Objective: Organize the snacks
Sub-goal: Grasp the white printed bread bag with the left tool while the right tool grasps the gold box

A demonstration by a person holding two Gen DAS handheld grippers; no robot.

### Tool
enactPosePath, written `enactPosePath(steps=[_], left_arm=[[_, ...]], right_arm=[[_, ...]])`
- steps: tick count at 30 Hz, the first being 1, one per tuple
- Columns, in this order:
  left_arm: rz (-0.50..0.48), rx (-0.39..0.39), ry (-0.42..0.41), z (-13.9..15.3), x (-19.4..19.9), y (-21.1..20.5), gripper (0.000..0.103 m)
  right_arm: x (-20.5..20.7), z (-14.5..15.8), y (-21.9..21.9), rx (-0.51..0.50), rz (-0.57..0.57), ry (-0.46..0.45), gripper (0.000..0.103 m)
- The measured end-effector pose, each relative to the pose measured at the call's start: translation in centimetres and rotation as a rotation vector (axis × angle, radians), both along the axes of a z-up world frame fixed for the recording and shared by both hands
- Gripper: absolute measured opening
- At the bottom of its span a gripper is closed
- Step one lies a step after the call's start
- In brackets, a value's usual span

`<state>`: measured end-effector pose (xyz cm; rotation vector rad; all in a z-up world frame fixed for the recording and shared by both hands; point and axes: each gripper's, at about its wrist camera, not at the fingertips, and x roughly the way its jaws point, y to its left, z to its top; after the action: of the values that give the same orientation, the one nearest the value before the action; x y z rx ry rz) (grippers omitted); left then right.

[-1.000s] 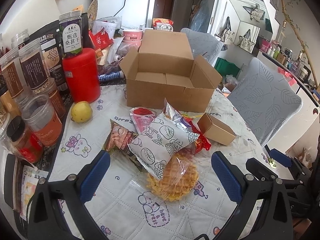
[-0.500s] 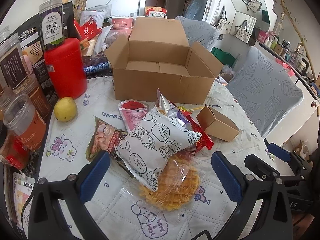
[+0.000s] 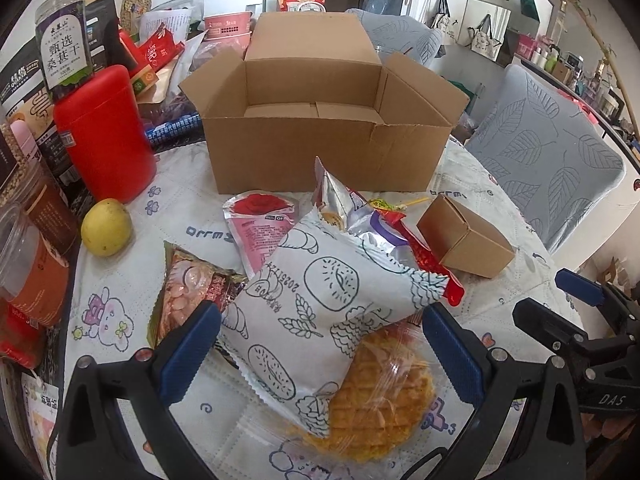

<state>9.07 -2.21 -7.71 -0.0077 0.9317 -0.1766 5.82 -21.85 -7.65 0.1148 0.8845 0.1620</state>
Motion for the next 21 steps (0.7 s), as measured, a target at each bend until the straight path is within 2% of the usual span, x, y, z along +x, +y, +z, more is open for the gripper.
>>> enactPosePath(steps=[6, 13, 21], left_arm=[[-0.017, 0.021, 0.008, -0.9, 1.3, -0.1, 0.102], [-0.020, 0.044, -0.005, -1.2, 1.6, -0.1, 0.073], [-0.005, 0.020, -0.008, -0.5, 1.2, 0.4, 0.067]], right_arm=[[1.3, -0.7, -0.1, -0.014, 0.016, 0.009, 0.103], [3.0, -1.9, -0.2, -0.042, 0.077, 0.018, 0.103], [5.2, -3.1, 0.9, -0.196, 0.176, -0.024, 0.103]])
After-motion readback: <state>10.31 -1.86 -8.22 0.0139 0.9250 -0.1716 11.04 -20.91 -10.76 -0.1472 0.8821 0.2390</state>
